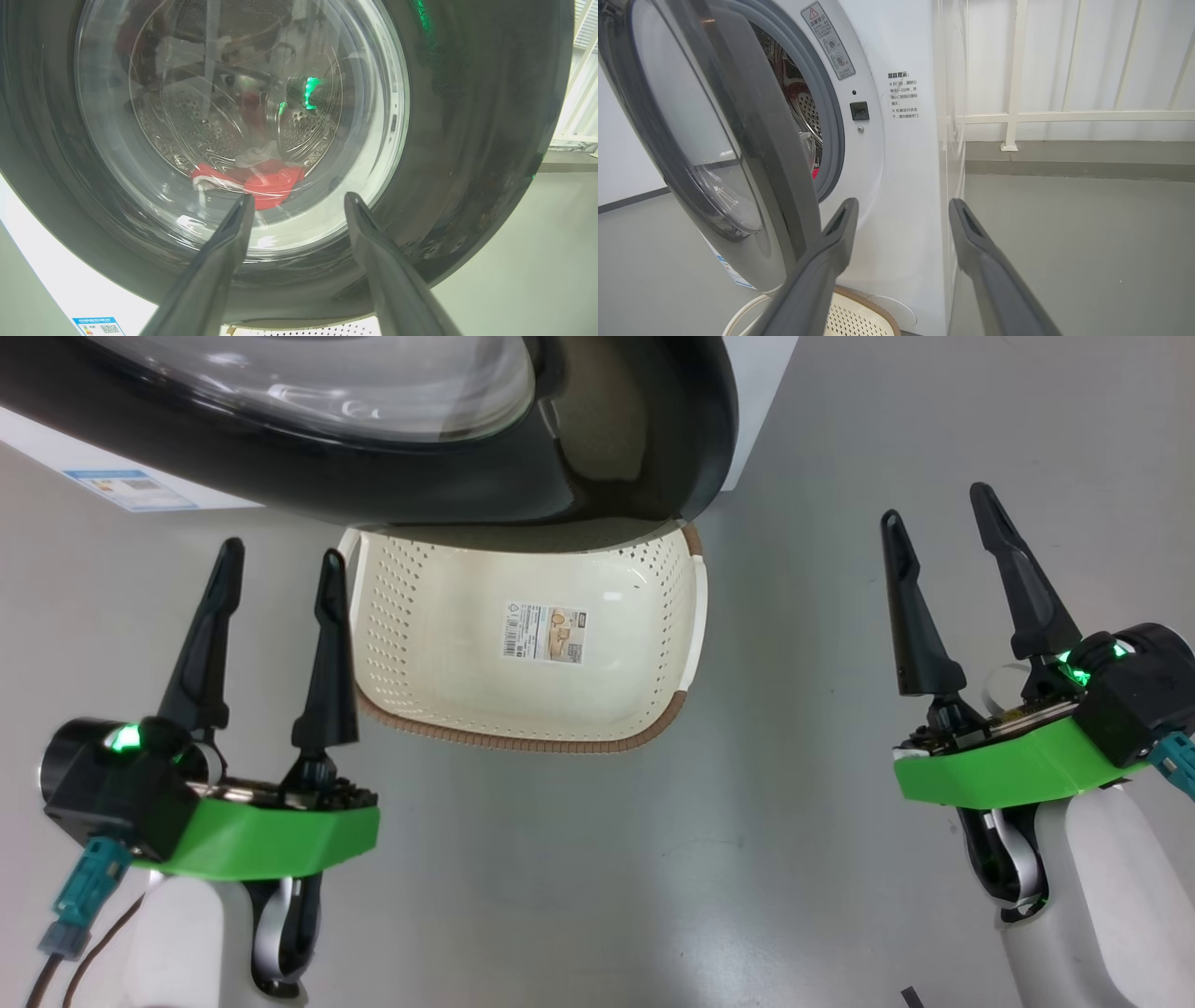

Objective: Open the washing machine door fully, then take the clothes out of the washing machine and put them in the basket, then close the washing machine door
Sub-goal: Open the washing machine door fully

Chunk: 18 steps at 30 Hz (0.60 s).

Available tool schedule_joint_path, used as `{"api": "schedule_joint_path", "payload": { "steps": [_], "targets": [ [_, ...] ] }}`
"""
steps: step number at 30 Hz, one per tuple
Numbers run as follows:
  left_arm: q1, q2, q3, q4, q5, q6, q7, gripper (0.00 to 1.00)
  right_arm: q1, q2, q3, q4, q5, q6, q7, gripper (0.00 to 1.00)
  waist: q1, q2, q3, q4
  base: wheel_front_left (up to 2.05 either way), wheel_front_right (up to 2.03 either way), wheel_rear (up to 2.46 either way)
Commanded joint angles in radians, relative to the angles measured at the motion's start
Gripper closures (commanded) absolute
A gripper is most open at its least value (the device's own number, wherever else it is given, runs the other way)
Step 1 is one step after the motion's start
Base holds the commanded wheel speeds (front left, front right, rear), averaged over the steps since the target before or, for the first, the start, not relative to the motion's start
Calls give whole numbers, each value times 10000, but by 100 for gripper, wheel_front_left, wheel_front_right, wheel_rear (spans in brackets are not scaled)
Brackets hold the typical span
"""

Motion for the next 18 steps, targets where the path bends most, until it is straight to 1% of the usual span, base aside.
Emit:
{"api": "schedule_joint_path", "payload": {
  "steps": [1,2,3,4,5,7,9,10,11,15,18],
  "targets": [
    [75,248,260,-251,61,-45,-47,0,64,85,309,-248,-42,77,-60,0,0,0,8,16,0,0,0],
    [73,248,252,-246,63,-41,-47,0,58,85,310,-237,12,77,-60,0,0,0,8,25,0,0,0],
    [70,248,245,-240,64,-34,-47,0,49,85,324,-214,19,77,-60,54,0,0,8,33,0,0,0],
    [69,248,239,-233,63,-26,-47,0,47,85,304,-151,170,77,-60,74,0,0,4,42,0,0,0],
    [68,248,239,-229,63,-17,-47,0,7,85,266,-125,327,77,-60,100,0,0,7,46,0,0,0],
    [64,248,251,-220,62,-2,-47,0,-138,85,372,-37,475,77,-60,100,0,0,11,44,0,0,0],
    [59,248,258,-204,60,8,-47,0,-359,85,455,90,1000,77,-61,100,0,0,14,39,0,0,0],
    [58,248,248,-196,57,12,-47,0,-499,85,507,204,1508,77,-61,100,0,0,14,39,0,0,0],
    [58,248,248,-196,57,12,-47,0,-499,85,507,204,1508,77,-61,100,0,0,14,39,0,0,0],
    [28,248,168,-162,60,11,-47,0,-1335,85,951,769,4641,77,-61,100,0,0,8,56,0,0,0],
    [-28,248,108,-151,60,5,-47,0,-2164,85,1485,1096,6531,77,-61,100,0,0,41,102,0,0,0]
  ]
}}
